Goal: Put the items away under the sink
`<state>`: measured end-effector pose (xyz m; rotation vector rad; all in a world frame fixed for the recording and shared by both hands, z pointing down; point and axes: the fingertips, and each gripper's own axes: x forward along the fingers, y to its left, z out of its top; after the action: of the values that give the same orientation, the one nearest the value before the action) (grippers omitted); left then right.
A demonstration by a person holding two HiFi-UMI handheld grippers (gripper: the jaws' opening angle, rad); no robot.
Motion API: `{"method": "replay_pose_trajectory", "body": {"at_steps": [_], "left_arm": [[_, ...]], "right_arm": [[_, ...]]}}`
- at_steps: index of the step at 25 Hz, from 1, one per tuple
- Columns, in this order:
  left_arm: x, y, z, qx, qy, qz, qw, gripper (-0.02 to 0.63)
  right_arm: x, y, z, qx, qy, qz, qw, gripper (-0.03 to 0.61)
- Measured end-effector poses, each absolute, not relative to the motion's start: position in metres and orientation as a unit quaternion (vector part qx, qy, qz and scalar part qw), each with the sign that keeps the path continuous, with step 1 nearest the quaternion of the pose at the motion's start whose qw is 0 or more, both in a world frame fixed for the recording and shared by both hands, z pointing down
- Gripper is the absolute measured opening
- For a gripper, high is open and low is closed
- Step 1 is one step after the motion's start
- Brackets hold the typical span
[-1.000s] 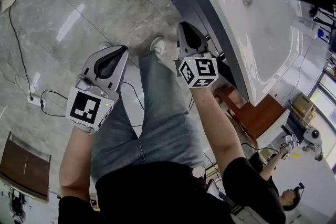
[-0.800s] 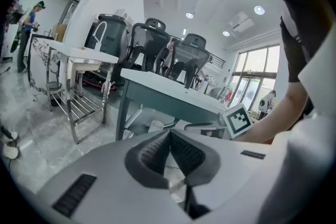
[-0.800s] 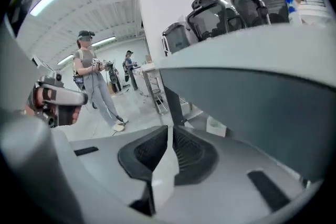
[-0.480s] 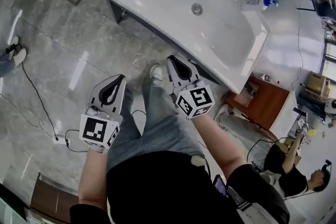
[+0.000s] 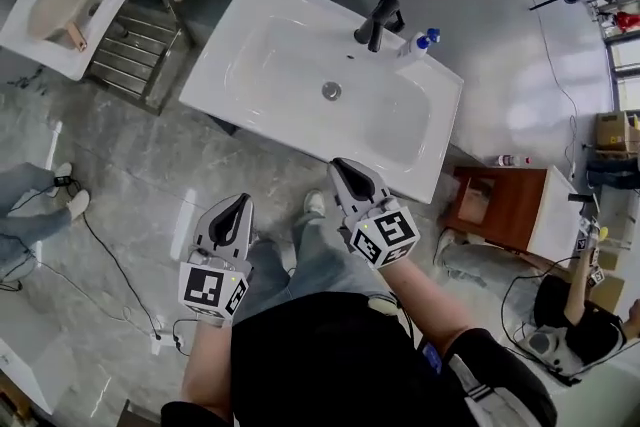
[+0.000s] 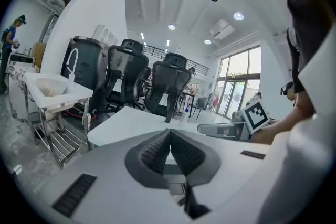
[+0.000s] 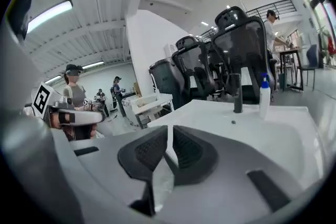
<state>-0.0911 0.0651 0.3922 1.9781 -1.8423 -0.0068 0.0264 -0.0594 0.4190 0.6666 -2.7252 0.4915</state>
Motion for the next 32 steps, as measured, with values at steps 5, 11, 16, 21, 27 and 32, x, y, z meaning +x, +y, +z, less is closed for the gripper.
{"method": "replay_pose_trajectory", "body": {"at_steps": [5,11,16,21,27,32], "left_arm": [[-0.092,0.041,0.349,0.718,-0.67,-0.003,0.189,0.022],[-0.083,0.024,0.3,0.728,-0.668,-0.004,0.157,0.023],[-0.087,0.009,0.271,0.729,-0.67,-0.006,0.137,0.023],[-0.082,0.002,0.253,0.737,-0.665,-0.014,0.123,0.023],[-0.081,-0.008,0.244,0.746,-0.655,-0.02,0.117,0.023],[-0.072,-0.017,0.241,0.763,-0.636,-0.022,0.112,0.023]], "right_arm": [[0.036,-0.076,0.366,0.239,-0.952,0.155,0.113,0.051],[0.049,-0.087,0.321,0.241,-0.955,0.148,0.092,0.051],[0.045,-0.093,0.292,0.232,-0.96,0.138,0.077,0.051],[0.046,-0.091,0.271,0.226,-0.964,0.118,0.07,0.051],[0.051,-0.091,0.257,0.237,-0.963,0.107,0.063,0.051],[0.056,-0.093,0.249,0.255,-0.96,0.097,0.058,0.051]]}}
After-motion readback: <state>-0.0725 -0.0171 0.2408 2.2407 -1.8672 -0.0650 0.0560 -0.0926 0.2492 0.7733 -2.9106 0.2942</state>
